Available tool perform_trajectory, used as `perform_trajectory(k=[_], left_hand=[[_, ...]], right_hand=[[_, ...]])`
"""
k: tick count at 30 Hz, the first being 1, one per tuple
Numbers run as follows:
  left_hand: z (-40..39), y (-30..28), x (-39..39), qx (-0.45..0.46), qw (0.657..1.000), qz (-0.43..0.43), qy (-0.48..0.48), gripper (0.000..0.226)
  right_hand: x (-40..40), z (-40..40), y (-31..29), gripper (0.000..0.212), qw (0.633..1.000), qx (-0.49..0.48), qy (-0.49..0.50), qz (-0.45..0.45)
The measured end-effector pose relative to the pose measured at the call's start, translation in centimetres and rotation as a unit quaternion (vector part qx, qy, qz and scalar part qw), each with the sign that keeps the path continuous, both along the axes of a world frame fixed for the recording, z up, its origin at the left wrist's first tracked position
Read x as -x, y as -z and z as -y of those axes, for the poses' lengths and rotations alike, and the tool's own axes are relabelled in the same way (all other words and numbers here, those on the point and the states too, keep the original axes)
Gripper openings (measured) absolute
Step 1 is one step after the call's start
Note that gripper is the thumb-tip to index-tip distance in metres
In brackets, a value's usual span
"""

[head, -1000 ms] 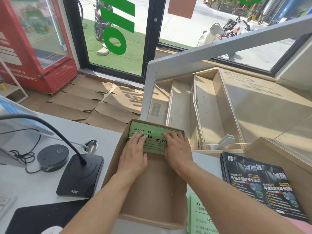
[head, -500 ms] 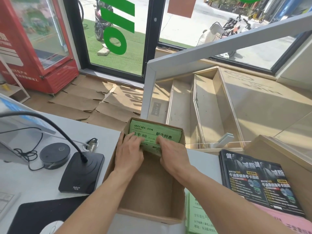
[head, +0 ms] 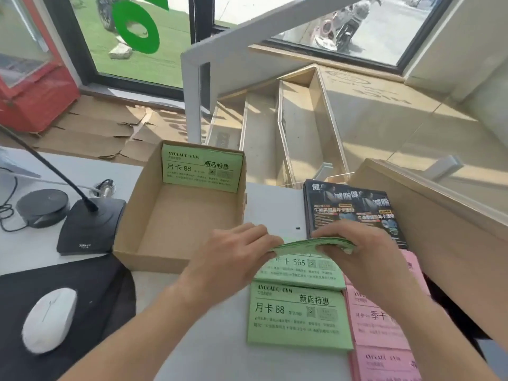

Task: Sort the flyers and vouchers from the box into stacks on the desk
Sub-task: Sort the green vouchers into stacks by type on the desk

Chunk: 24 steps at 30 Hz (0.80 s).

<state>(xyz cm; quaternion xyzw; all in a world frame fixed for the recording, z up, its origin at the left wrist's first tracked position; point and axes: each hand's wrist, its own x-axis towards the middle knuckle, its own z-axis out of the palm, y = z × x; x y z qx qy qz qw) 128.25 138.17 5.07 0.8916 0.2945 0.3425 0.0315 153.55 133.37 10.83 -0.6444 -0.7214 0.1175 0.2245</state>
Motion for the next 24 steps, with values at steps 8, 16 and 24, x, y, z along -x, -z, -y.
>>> perform_trajectory(k=[8, 16, 24], left_hand=[[5.6, 7.3, -4.1, 0.123, 0.992, -0.004, 0.028, 0.019], [8.2, 9.1, -3.7, 0.364, 0.915, 0.157, -0.079, 0.044], [9.4, 8.5, -3.9, 0.481, 0.825, 0.249, -0.159, 0.052]], right_hand=[[-4.8, 8.0, 9.6, 0.028, 0.984, 0.1, 0.073, -0.129], [-5.2, 9.6, 11.2, 0.03, 0.99, 0.087, 0.058, -0.094], [-5.1, 10.1, 11.5, 0.045, 0.955, 0.137, 0.11, -0.238]])
